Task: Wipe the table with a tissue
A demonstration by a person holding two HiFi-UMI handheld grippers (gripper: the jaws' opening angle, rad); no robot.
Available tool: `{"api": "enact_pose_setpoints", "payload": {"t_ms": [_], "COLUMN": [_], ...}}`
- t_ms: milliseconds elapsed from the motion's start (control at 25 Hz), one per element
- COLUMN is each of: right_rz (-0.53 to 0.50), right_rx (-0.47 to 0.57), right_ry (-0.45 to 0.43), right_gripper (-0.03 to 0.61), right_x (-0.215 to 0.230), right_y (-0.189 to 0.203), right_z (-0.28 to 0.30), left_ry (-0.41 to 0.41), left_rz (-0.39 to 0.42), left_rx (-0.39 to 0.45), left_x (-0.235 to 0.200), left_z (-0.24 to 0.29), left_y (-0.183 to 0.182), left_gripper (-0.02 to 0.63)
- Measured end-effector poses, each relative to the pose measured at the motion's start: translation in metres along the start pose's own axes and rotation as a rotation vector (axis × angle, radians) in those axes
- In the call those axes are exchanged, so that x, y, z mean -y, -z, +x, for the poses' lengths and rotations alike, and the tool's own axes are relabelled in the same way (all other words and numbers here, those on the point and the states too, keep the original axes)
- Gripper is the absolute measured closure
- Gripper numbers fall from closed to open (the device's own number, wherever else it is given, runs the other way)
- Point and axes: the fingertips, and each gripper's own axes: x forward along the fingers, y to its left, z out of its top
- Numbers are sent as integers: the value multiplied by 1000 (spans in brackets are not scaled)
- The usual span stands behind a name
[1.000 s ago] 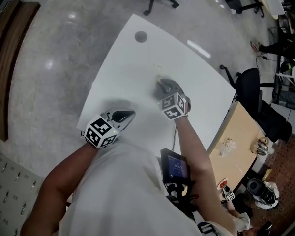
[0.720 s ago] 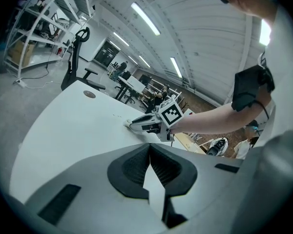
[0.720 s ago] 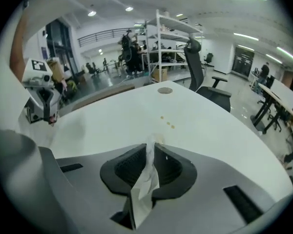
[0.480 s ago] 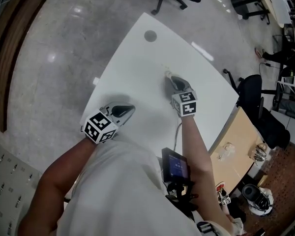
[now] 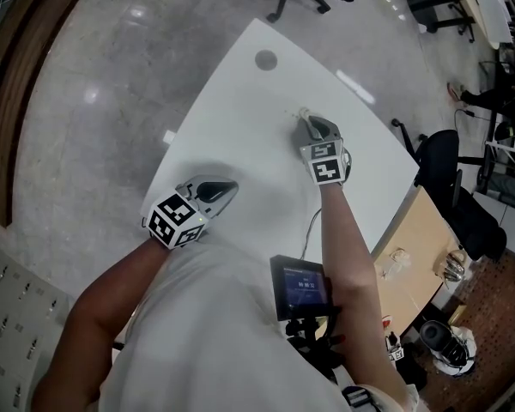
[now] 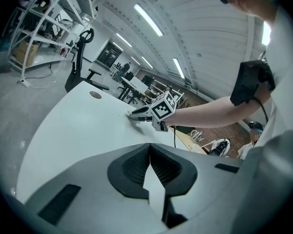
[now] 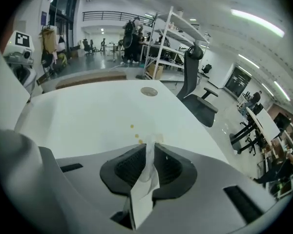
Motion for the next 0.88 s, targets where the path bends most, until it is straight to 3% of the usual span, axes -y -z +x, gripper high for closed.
{"api": "enact_pose_setpoints", "payload": {"t_ms": [280,440,720,880], "right_rz": [-170,-247,-340,-358], "right_rx": [-73,-45,-68,-47], "right_ry": [-7,-29,-72,-173], "right_gripper": [525,525,525,525], "right_x": [-29,-39,-48,-59], "right_y": [-12,-37,-12,1], "right_z": [0,9,-4,-17], "left_ry": [5,0,8,5], "left_rz": [-5,9,5,-2], "left_rx": [-4,12,-1,-1], "left_x": [-5,-18,-4,4], "left_z": [-20,-23,-3,6], "left_y": [2,-8,-7,-4], "left_gripper": [606,607,606,606]}}
